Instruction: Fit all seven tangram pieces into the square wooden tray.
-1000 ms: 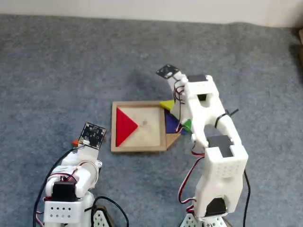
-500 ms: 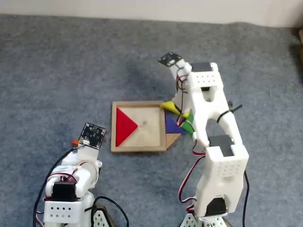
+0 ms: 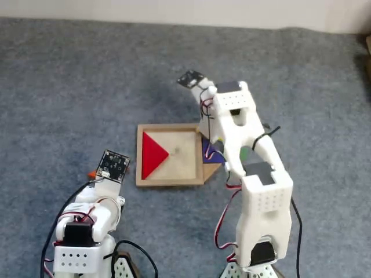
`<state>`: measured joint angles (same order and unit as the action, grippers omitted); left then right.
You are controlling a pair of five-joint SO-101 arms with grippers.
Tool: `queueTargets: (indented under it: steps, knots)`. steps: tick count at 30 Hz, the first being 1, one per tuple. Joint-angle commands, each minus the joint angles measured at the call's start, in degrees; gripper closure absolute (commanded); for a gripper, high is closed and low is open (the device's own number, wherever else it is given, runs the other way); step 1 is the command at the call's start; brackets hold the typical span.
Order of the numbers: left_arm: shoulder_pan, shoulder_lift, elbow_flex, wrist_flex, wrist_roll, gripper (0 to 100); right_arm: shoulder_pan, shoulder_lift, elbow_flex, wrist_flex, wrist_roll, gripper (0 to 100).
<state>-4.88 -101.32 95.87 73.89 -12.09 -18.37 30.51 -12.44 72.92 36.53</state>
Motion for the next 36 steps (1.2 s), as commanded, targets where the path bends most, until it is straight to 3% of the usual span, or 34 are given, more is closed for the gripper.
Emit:
queueTargets:
  steps: [1, 6, 14, 25, 31, 36]
  knots:
    - [0.8, -2.8, 1.4, 0.2, 0.4, 97, -0.8, 1.3, -0.7, -3.0, 0.7, 64.0]
    - [0.8, -2.8, 1.4, 0.2, 0.4, 97, 0.0, 4.7, -0.7, -3.9, 2.5, 66.0]
    - [0.8, -2.8, 1.4, 0.2, 0.4, 97, 3.6, 4.4, -1.5, -3.6, 5.0, 87.3]
    - [0.8, -2.8, 1.4, 0.2, 0.4, 97, 4.4, 4.6, -11.3, -0.8, 5.2, 93.3]
    - [0.8, -2.8, 1.4, 0.2, 0.4, 97, 4.5, 5.1, -15.4, -1.5, 12.8, 99.0]
    - [0.8, -2.8, 1.4, 0.2, 0.4, 97, 4.9, 5.1, -15.2, -5.1, 13.6, 99.1]
